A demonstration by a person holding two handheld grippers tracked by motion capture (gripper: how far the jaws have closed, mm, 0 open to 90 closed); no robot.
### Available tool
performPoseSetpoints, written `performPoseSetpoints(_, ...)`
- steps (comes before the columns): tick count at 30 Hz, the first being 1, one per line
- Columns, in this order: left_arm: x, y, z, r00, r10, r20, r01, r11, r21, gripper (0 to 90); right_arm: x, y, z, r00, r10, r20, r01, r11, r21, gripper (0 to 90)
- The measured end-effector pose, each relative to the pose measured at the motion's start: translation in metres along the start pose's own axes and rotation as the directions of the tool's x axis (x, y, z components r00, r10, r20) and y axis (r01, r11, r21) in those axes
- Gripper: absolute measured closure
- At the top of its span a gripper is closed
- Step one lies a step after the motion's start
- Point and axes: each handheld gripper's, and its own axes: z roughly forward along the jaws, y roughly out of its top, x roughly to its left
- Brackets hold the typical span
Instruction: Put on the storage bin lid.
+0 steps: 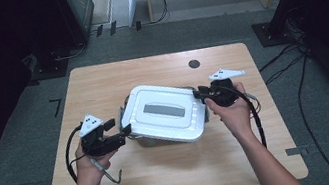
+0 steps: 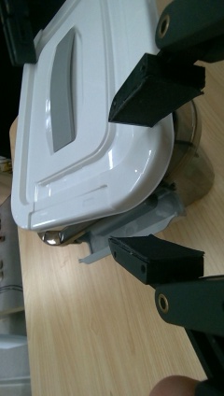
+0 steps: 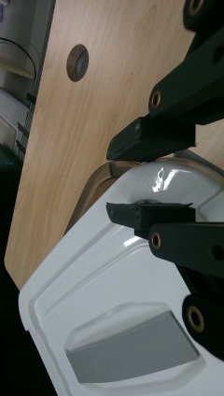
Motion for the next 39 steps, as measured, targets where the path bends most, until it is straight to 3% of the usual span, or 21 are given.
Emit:
performPoseSetpoints(4, 0.000, 0.000, -0.001, 1.0000, 0.009, 0.001, -0.009, 0.9999, 0.006, 33.1, -0.002, 0.005, 0.009, 0.9995, -0.024, -0.022, 0.024, 1.000, -0.007, 68.6)
performPoseSetpoints(9, 0.005, 0.004, 0.000, 0.9994, -0.025, -0.023, 0.024, 0.9997, -0.009, 32.3, -0.006, 0.007, 0.015, 0.9983, -0.022, -0.055, 0.021, 1.000, -0.020, 68.7)
performPoseSetpoints(16, 0.004, 0.006, 0.013, 0.9984, -0.020, -0.052, 0.020, 0.9998, 0.008, 31.8, -0.007, 0.007, 0.016, 0.9963, -0.032, -0.080, 0.029, 0.999, -0.028, 69.0)
performPoseSetpoints(24, -0.002, 0.001, 0.015, 0.9998, -0.013, -0.014, 0.013, 0.9996, 0.025, 31.3, -0.011, 0.007, 0.020, 0.9972, -0.018, -0.072, 0.015, 0.999, -0.041, 67.4)
performPoseSetpoints(27, -0.005, -0.002, 0.017, 0.9998, -0.001, -0.021, 0.001, 0.9995, 0.032, 31.1, -0.012, 0.009, 0.022, 0.9976, -0.017, -0.066, 0.014, 0.999, -0.040, 66.7)
performPoseSetpoints(32, -0.003, -0.006, 0.019, 0.9995, -0.017, -0.025, 0.018, 0.9997, 0.018, 30.5, -0.011, 0.010, 0.029, 0.9988, -0.049, -0.010, 0.049, 0.999, -0.013, 63.8)
performPoseSetpoints(39, -0.003, -0.007, 0.019, 0.9994, -0.017, -0.030, 0.017, 0.9998, 0.011, 29.8, -0.016, 0.005, 0.033, 0.9995, -0.007, -0.029, 0.005, 0.998, -0.059, 59.7)
